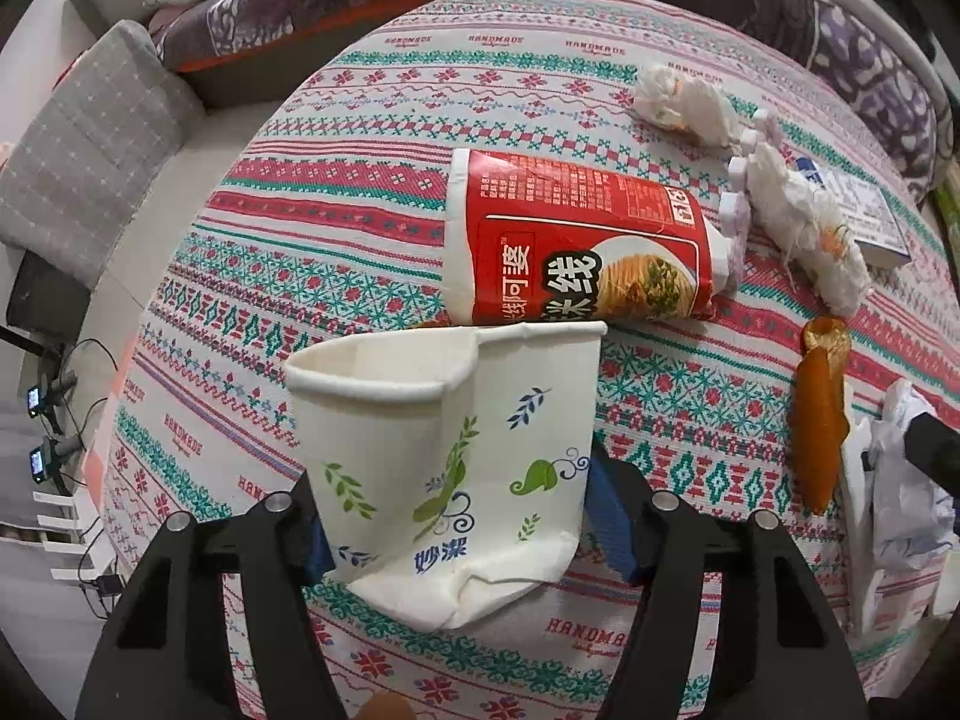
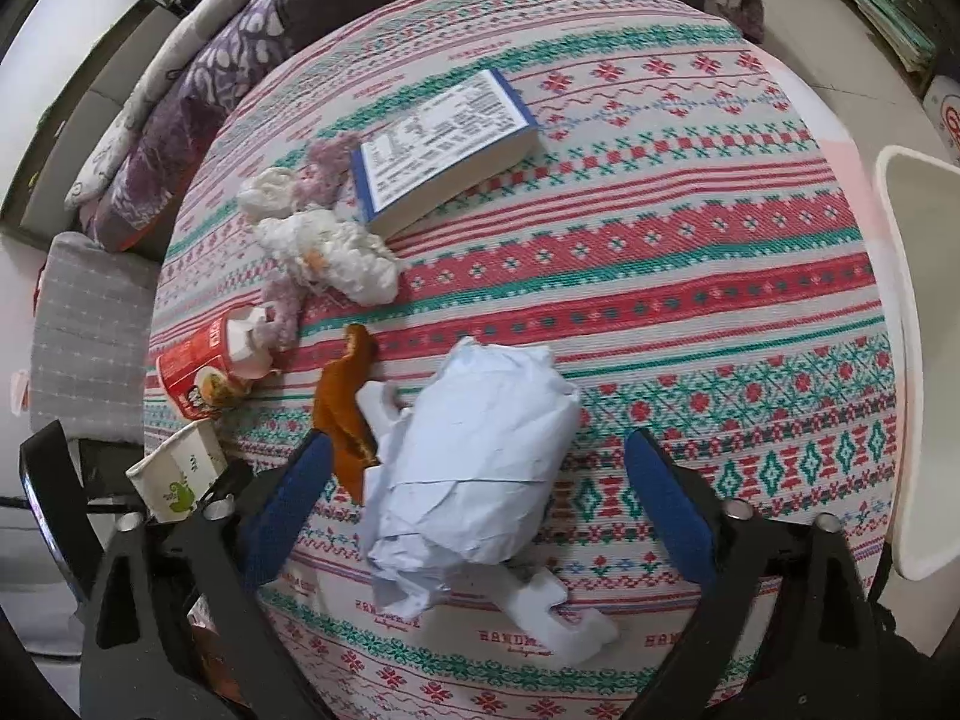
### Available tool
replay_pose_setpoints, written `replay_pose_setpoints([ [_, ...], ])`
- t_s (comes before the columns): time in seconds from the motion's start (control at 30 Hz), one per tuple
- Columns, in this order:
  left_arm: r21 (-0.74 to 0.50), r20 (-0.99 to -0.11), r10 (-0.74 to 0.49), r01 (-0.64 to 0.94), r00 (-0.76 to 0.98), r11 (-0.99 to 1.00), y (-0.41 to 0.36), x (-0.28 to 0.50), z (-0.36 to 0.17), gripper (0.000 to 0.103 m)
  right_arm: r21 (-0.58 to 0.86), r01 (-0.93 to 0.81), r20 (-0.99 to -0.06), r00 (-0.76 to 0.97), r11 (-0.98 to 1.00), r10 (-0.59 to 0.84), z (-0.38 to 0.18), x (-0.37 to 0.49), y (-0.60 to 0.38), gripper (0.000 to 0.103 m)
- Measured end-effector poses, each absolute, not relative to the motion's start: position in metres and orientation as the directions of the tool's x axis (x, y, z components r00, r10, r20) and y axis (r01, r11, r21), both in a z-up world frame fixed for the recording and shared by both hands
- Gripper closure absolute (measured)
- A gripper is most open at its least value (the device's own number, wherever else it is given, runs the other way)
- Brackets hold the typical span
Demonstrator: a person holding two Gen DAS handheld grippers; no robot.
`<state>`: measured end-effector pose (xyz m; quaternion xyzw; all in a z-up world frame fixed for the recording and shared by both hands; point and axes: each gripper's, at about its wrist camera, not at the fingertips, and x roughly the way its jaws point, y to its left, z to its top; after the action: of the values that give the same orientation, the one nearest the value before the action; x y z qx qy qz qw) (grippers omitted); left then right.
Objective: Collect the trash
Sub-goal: 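Grasp the crumpled white paper with the right tool while the left tool grasps the white paper cup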
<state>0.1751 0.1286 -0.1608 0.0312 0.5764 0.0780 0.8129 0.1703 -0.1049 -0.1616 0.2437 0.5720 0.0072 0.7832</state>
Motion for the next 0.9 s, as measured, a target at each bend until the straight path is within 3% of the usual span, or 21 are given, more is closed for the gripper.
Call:
replay_pose_setpoints([
  [0.03,0.139,-0.93,0.162,-0.093,0.331,0.986,0.129,0.175,-0.159,0.04,0.397,0.263,-0.891,0.341,0.879,0.3,-0.162,0.171,-0.104,0.038],
  [0.13,0.13,-0.92,0.157,-0.099,0.359,0.987,0.128,0.174,-0.151,0.04,0.397,0.254,-0.889,0.346,0.882,0.3,-0.161,0.171,-0.103,0.053],
  [0.5,0.034,-0.853,0.092,-0.121,0.513,0.992,0.118,0.168,-0.101,0.04,0.374,0.116,-0.789,0.561,0.92,0.25,-0.102,0.155,-0.098,0.057],
  [0.9,-0.013,-0.689,0.098,-0.147,0.718,0.989,0.098,0.147,-0.037,0.04,0.27,0.078,-0.616,0.78,0.96,0.109,-0.046,0.131,-0.105,0.057],
])
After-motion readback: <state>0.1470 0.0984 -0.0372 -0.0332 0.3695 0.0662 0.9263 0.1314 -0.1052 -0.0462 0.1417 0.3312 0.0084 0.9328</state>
